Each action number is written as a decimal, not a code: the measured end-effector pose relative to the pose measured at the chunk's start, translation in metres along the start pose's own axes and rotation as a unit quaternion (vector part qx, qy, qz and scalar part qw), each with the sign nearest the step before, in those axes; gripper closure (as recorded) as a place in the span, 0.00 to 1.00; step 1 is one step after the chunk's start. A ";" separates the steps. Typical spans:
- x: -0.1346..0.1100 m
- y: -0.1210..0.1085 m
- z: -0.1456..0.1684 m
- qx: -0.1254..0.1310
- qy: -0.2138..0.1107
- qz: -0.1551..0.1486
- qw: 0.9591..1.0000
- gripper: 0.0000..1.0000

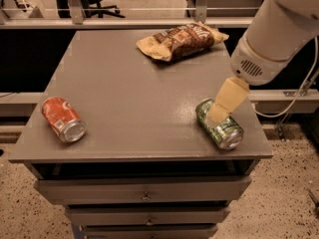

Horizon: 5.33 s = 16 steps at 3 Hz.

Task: Place green can upright

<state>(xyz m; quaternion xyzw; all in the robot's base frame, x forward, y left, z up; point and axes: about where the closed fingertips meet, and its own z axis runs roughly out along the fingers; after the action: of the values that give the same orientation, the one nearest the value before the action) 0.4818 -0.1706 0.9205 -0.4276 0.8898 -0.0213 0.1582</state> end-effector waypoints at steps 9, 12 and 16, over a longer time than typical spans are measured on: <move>-0.055 -0.011 0.036 0.015 -0.150 0.178 0.973 1.00; -0.101 -0.045 -0.002 -0.108 -0.431 0.153 0.882 1.00; -0.105 -0.004 0.006 -0.131 -0.635 -0.116 0.752 1.00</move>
Offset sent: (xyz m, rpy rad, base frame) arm 0.0061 0.0179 -0.0524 0.0991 0.0914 -0.4030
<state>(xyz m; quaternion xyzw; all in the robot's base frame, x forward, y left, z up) 0.5483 -0.0915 0.9431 -0.4591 0.5222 0.3541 0.6254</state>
